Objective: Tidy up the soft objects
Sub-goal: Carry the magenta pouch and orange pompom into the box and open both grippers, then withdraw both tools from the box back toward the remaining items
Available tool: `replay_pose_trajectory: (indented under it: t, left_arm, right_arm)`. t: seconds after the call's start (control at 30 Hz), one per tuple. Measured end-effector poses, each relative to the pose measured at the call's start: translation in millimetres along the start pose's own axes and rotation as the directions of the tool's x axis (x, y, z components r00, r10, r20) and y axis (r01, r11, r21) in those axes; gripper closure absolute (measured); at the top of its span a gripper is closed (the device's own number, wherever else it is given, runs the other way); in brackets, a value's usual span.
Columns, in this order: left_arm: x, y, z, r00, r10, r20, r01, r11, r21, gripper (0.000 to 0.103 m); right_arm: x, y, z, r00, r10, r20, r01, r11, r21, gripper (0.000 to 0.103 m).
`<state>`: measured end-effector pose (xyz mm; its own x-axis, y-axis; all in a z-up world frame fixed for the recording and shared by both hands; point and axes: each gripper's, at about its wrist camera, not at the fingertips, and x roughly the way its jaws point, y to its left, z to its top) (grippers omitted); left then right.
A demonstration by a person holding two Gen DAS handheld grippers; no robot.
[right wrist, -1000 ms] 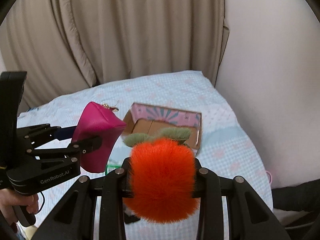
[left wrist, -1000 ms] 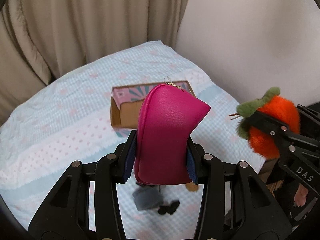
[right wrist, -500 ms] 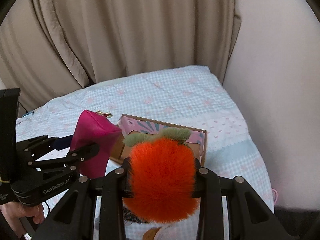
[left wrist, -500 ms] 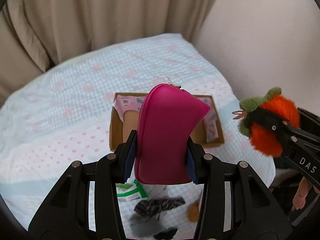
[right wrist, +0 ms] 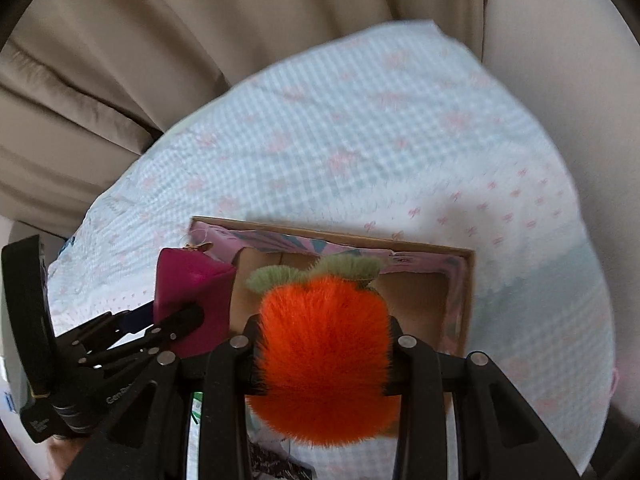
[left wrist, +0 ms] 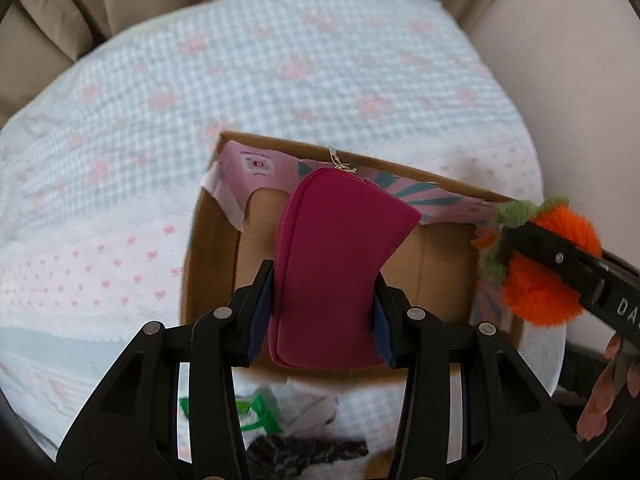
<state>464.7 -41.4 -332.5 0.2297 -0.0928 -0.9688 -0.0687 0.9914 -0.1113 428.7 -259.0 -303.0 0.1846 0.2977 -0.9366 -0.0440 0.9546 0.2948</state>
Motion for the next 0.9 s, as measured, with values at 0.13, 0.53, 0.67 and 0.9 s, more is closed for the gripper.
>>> replay_pose_trajectory:
  t: [0.13,0.53,0.67,0.9]
  left_arm:
    - [31.9,-4.1,5.4,0.997,0.019,-0.068,-0.019,1.0,0.003,0.063]
    - [52.4,-26.6,-8.4,0.989,0.121,-0.085,-0.111,0.987,0.116,0.0]
    - [51.0,-28.3,-12.8,0.988,0.12,-0.095,-0.107,0.986,0.129,0.0]
    - [24.7,-29.8,-19.2,0.991,0.111,-0.078,-0.1,0.986,0.135,0.0]
  right_arm:
    - [39.9,-13.2,5.3,0.997,0.024,-0.074,-0.021,0.999,0.047,0.071]
    - [71.8,-32.5,-0.1,0.992,0.088,-0.087,-0.079,0.992,0.097,0.0]
    - [69.8,-31.7,-3.1,0.995,0.084,-0.06,-0.079,0.994,0.081,0.0]
    - [53.3,-28.1,-7.7,0.996,0.084,-0.041,-0.08,0.993,0.082,0.0]
